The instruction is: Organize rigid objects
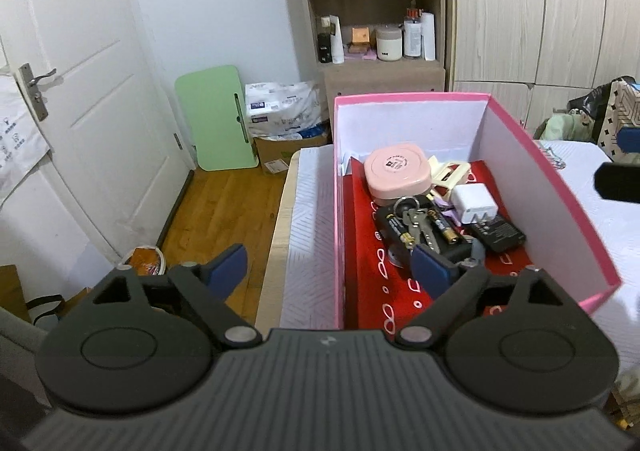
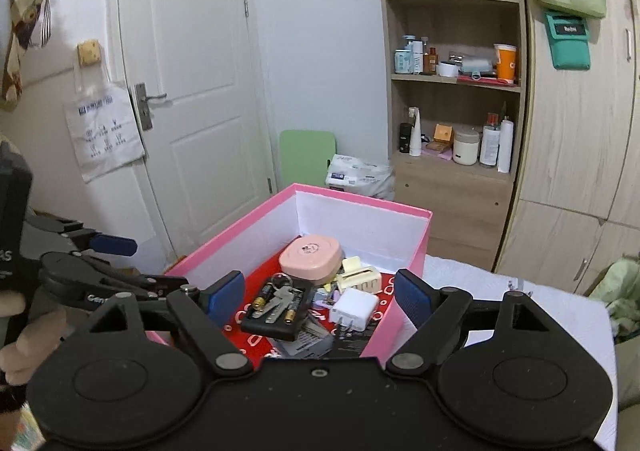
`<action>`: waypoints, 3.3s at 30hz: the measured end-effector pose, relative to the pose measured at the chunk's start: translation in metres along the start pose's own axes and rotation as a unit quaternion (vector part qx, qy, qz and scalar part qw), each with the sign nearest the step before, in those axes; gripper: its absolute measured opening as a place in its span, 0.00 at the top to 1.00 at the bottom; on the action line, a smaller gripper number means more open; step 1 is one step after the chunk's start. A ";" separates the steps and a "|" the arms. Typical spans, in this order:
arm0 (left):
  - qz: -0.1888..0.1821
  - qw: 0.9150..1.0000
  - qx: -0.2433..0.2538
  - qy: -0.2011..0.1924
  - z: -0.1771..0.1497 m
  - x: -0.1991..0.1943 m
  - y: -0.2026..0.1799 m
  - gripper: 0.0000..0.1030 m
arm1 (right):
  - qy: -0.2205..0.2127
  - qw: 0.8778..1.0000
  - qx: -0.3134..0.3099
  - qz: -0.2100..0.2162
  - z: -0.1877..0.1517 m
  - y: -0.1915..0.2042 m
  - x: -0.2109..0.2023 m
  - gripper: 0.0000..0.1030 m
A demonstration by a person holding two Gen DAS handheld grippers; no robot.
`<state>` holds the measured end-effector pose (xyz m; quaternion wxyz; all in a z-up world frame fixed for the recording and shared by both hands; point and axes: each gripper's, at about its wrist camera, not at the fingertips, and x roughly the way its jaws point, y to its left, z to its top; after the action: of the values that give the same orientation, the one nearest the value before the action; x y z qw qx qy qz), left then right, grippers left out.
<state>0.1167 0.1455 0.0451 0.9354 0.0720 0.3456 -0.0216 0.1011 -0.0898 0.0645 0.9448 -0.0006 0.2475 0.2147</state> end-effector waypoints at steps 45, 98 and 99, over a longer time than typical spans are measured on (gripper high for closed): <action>-0.030 0.997 -0.063 0.031 -0.038 -0.063 -0.060 0.00 | 0.013 0.979 0.116 -0.165 -0.054 -0.001 -0.110 0.00; -0.021 0.999 -0.032 0.022 -0.046 -0.062 -0.080 0.00 | 0.032 0.966 0.102 -0.236 -0.069 0.005 -0.116 0.00; -0.022 0.999 -0.032 0.022 -0.046 -0.062 -0.080 0.00 | 0.032 0.966 0.102 -0.236 -0.070 0.005 -0.116 0.00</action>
<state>0.0326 0.0730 0.0413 0.9287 0.0347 0.3682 -0.0293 -0.0243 -0.1395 0.0581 0.9552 0.0305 0.2915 -0.0412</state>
